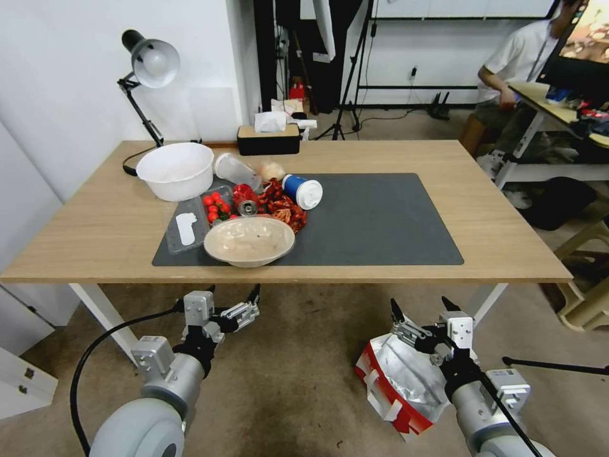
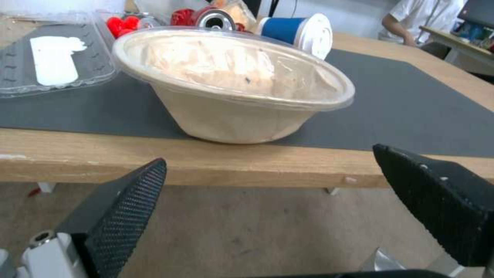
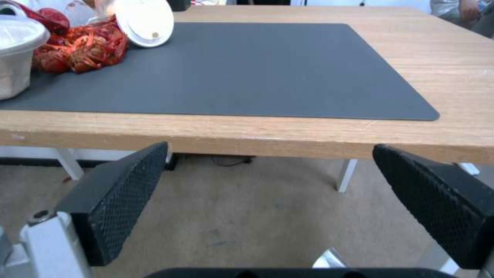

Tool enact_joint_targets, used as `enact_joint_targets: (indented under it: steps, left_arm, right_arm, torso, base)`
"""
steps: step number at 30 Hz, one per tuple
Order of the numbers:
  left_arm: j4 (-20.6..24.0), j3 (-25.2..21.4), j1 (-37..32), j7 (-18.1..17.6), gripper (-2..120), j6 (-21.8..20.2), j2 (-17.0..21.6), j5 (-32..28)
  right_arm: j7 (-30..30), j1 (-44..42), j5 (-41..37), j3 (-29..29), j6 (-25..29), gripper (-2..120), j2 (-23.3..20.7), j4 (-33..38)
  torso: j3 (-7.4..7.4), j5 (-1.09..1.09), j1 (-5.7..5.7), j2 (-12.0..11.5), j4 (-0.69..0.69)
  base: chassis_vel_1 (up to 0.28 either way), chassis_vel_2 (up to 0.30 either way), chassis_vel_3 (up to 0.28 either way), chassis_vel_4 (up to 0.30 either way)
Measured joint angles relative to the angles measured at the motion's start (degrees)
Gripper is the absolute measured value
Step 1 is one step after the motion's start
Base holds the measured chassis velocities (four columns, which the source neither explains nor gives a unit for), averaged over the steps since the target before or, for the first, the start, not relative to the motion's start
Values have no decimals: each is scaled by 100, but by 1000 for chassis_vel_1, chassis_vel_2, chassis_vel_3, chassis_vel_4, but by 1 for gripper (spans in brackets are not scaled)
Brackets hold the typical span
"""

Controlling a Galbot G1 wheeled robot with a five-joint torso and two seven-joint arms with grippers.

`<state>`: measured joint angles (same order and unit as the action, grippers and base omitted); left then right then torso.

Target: Pick up the food delivery bag from the floor and place it on the table.

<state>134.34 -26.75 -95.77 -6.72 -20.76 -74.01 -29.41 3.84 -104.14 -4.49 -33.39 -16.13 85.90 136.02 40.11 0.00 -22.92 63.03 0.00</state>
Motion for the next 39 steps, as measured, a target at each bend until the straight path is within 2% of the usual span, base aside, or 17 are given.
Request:
enact_joint_targets:
  steps: [5,11,39]
  left_arm:
    - [-20,-2,12,-68,100,8,-2,-66]
    - [27,-17,70,-170,100,-214,2,-209]
    - [16,-19,84,-168,100,-249,-9,-219]
  right_arm:
    - [0,0,27,13,19,100,5,-45]
    - [-5,1,38,29,31,100,13,-75]
    - [20,42,36,29,37,100,26,-114]
  torso:
    - [0,0,0,0,0]
    - [-45,0,39,-85,0]
    - [-512,0,407,-920,0]
  base:
    - [0,0,0,0]
    - [0,0,0,0]
    - [0,0,0,0]
